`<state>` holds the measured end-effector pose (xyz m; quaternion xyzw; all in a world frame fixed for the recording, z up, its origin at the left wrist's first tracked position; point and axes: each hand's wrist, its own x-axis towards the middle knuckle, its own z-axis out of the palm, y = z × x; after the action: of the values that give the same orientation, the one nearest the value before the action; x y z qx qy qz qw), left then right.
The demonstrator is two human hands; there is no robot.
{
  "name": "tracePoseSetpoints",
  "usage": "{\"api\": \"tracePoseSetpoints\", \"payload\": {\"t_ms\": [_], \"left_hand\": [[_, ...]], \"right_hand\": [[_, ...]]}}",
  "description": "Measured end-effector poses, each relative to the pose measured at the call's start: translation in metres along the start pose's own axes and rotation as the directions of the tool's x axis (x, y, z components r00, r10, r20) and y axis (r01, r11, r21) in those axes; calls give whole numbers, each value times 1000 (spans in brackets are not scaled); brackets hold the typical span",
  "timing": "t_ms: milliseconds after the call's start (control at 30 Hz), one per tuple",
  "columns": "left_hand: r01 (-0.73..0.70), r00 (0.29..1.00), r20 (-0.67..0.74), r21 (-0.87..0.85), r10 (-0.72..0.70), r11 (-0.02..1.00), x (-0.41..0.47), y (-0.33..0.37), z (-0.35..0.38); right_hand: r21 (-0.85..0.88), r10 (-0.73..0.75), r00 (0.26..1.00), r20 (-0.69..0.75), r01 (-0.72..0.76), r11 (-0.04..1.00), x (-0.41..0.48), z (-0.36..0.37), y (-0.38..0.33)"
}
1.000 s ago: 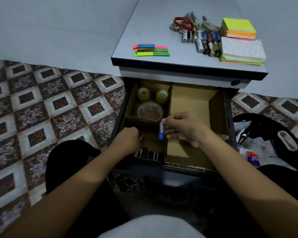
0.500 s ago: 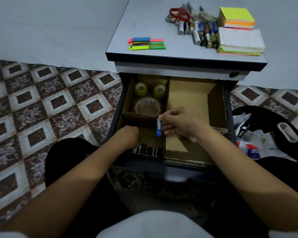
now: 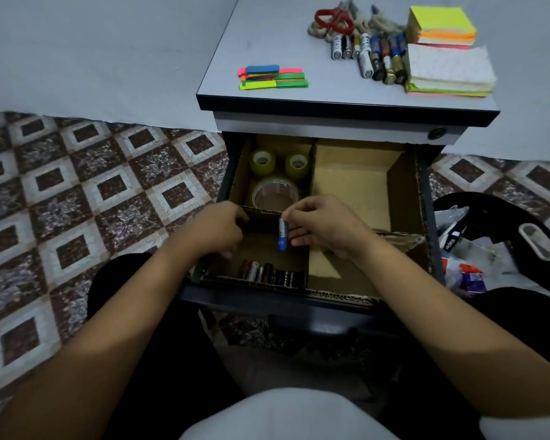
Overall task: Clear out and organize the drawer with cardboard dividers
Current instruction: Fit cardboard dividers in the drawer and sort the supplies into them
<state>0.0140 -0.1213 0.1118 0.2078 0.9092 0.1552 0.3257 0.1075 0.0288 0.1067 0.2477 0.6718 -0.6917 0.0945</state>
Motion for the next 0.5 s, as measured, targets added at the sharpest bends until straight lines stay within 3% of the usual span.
{"api": "tracePoseSetpoints", "payload": {"t_ms": [67, 133, 200, 400, 500], "left_hand": [[-92, 978, -189, -23, 86, 995, -2, -5, -11], [-190, 899, -401, 10, 179, 982, 0, -12, -14], [-254, 822, -525, 5, 219, 967, 7, -19, -8], [-336, 780, -584, -89, 224, 938, 24, -35, 22], [-317, 822, -544, -195, 166, 928, 28, -40, 26]], "right_hand": [[-55, -22, 1000, 9, 23, 998, 1, 9, -1], [-171, -42, 999, 19, 44, 984, 5, 21, 2], [-284, -62, 998, 26, 67, 957, 11, 35, 8], [-534, -86, 995, 41, 95, 840, 35, 66, 29], [-570, -63, 998, 15, 60, 819, 46, 74, 38]]}}
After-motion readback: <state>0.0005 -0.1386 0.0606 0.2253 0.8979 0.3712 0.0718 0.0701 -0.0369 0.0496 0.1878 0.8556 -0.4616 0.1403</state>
